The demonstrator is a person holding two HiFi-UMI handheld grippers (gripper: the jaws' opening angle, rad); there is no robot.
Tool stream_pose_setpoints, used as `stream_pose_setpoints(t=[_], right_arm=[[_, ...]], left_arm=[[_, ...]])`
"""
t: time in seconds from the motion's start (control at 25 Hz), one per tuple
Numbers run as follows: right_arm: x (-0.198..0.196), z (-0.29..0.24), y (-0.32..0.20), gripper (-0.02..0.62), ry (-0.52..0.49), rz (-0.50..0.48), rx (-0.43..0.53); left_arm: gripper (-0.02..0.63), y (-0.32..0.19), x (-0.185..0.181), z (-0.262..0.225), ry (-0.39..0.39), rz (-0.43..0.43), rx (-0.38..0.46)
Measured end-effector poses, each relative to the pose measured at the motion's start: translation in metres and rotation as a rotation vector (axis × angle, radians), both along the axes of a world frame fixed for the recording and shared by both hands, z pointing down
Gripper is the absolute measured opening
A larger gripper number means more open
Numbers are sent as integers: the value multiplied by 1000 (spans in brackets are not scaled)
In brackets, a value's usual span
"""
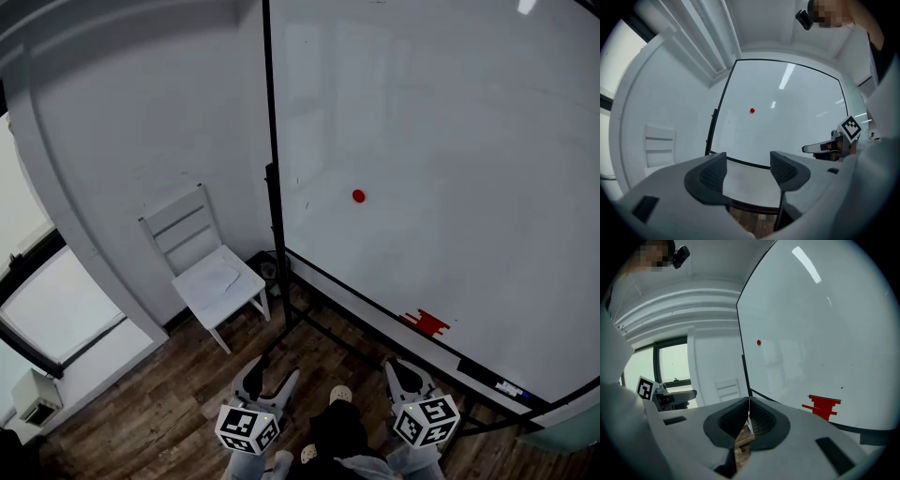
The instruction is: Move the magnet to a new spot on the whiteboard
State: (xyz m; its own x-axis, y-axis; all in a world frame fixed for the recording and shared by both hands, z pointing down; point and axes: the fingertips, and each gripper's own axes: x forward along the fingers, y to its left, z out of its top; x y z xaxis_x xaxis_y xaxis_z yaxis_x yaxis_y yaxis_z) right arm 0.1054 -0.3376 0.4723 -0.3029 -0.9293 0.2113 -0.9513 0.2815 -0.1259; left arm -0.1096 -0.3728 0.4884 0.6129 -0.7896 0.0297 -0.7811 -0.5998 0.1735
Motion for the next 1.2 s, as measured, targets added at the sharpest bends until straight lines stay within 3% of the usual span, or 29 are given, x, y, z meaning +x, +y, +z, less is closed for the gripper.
stream_pose_setpoints(t=[0.2,0.32,0.4,0.52,0.84,1.2], right_arm=[[-4,-11,-21,28,-8,-16,34],[5,-12,-36,28,13,6,38],[15,-17,-46,28,-24,32,44],[33,-29,-62,28,-86,77,77],[71,-46,-105,28,-74,171,136],[93,-55,-131,28,-79,234,174]], left_arm=[[287,-16,9,-7,3,21,21],[287,-34,14,-9,1,29,30],[287,-50,21,-13,-3,41,39],[287,-79,37,-24,-9,72,68],[287,-156,89,-52,-7,179,135],[287,-206,137,-84,14,266,203]])
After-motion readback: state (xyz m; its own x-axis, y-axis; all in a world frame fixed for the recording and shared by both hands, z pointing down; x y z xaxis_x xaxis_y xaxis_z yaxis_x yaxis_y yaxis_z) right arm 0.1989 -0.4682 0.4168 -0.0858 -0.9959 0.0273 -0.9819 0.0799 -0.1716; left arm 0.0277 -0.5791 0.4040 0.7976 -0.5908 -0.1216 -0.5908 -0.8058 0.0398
